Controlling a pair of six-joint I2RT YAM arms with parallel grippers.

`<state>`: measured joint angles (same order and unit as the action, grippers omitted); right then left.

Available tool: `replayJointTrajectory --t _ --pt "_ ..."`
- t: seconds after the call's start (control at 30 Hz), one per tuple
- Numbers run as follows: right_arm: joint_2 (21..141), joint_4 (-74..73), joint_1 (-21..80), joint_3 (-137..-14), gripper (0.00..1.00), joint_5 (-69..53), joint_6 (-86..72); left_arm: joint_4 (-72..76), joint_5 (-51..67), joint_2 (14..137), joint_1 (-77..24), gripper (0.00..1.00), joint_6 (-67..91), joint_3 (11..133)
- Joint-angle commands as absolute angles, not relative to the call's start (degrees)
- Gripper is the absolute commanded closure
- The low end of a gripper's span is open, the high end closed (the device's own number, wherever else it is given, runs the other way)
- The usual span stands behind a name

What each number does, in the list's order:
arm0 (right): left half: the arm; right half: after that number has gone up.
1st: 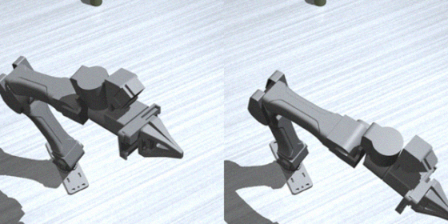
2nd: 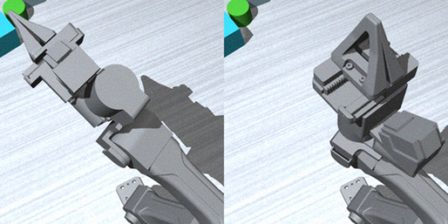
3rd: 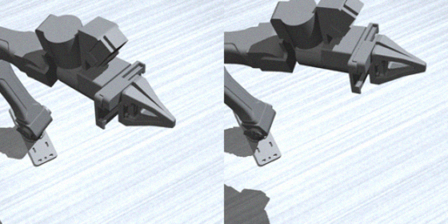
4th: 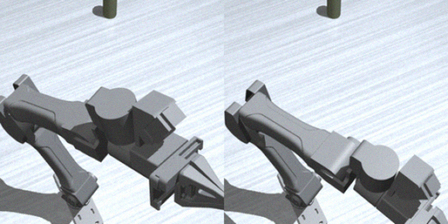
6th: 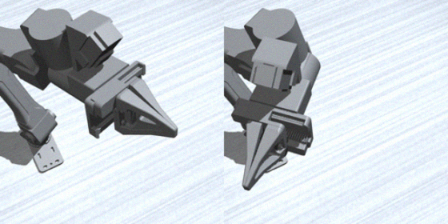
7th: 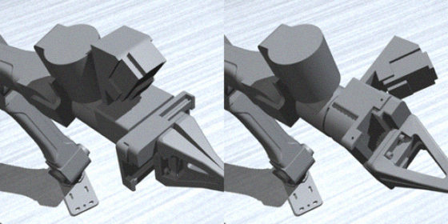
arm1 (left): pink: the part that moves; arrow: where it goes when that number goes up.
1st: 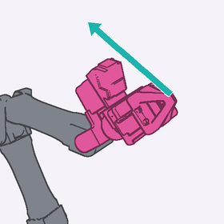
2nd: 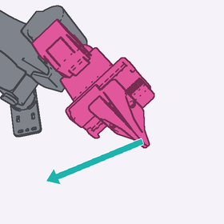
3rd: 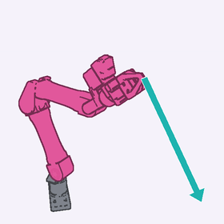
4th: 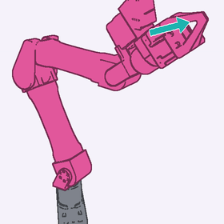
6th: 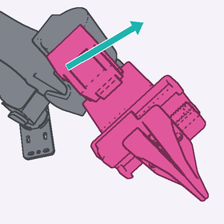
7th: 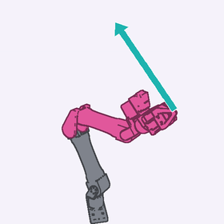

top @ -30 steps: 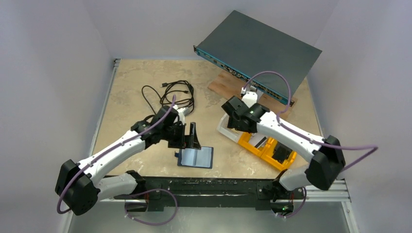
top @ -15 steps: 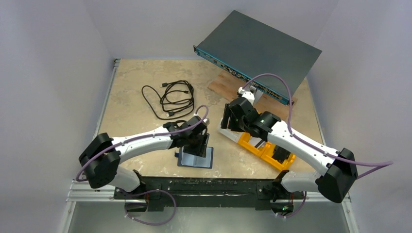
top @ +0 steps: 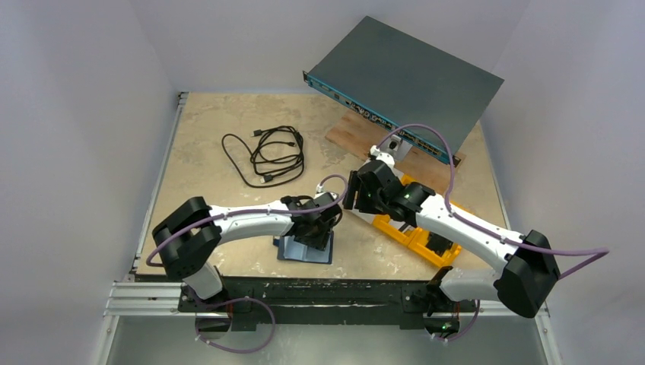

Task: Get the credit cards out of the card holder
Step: Remove the credit card from the card holder.

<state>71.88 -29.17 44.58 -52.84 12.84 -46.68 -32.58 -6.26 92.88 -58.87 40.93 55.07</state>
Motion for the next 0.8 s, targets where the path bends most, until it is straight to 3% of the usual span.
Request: replayJointTrajectory --t 0.0,0.1,0.3,0.53,0.63,0.77 --pt "70.4 -26.7 44.7 -51.6 0.36 12.4 -47.9 -31.5 -9.3 95.4 -60.4 0.55 41.5 56.0" --pt "70.2 -26.6 44.7 -50.8 0.36 12.6 -48.4 -32.4 -11.2 97.5 -61.0 0.58 42.5 55.9" --pt "70.0 -26.5 44.7 -49.9 0.36 12.4 -49.0 -33.6 -13.6 101.0 -60.9 0.81 44.3 55.8" --pt "70.2 -23.5 45.2 -48.0 0.41 8.7 -48.8 -27.0 -5.2 96.8 -56.6 1.00 46.2 52.4" --pt "71.0 -20.9 46.9 -47.6 0.45 6.7 -48.7 -23.5 -0.6 93.1 -53.5 1.00 46.8 50.2" --pt "73.4 -17.5 50.0 -47.6 0.60 4.3 -49.7 -19.8 5.6 88.4 -50.0 1.00 47.4 47.9"
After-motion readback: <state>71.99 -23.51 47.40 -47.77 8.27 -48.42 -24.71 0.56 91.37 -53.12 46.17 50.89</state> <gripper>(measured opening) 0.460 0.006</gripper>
